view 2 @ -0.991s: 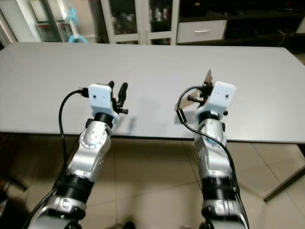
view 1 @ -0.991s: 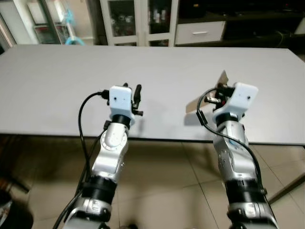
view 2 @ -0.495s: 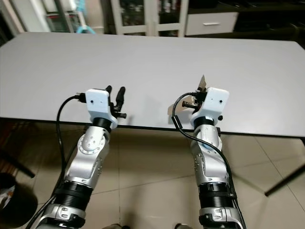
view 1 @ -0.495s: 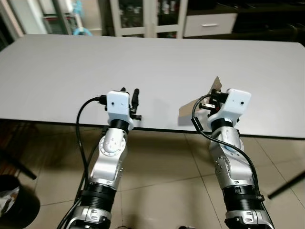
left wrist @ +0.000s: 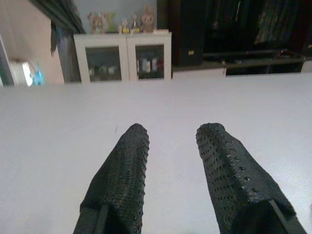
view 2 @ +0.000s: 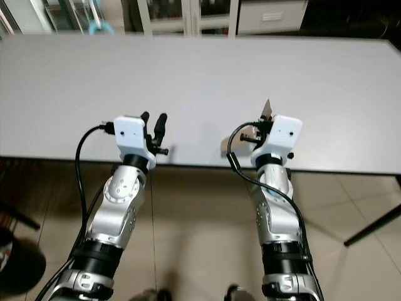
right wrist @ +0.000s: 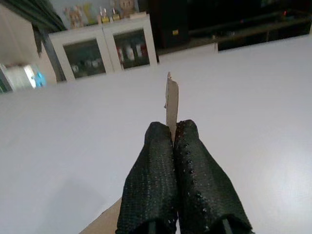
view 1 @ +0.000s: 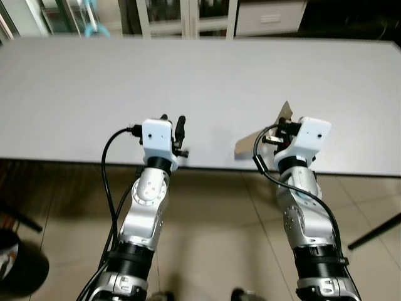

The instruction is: Picking trash to rubbish bin

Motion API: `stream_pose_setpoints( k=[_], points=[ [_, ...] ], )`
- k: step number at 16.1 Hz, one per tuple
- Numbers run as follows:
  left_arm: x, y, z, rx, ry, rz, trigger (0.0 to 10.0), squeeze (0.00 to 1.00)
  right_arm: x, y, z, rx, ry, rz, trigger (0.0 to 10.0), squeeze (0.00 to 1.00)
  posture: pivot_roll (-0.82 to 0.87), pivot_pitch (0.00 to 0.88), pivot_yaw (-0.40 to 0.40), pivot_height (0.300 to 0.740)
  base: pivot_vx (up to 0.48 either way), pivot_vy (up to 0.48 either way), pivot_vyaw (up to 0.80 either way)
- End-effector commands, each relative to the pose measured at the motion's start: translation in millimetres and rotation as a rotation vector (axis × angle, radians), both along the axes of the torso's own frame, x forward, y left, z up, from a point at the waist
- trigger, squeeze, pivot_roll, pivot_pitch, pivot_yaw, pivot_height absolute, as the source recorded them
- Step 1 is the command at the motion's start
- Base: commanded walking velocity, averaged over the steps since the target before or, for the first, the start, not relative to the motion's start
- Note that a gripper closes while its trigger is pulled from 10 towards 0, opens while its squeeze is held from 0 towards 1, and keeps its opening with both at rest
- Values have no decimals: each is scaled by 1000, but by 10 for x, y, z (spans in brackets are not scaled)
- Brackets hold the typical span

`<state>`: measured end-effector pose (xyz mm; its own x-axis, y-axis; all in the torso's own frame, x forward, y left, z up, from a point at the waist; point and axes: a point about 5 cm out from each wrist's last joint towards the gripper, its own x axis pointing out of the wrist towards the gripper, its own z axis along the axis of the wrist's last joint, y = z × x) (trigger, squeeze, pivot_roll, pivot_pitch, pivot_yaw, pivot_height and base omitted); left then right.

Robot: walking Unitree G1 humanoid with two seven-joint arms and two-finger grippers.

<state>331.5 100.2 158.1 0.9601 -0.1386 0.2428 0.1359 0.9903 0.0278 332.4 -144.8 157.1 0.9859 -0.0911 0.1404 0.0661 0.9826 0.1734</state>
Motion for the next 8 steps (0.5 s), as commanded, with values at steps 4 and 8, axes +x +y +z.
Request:
stream_pose_setpoints(
  k=[4,8],
  points=[
    [-18,-15,-10,-2,7,-2,10000,0,-19,23,-28,-3,20,17,10000,0,-48,98,36,740,-293,0,0],
    [-23,-19,-7,-6,7,-1,10000,0,-14,31,-30,-2,22,23,10000,0,-49,86,35,740,-311,0,0]
  ],
)
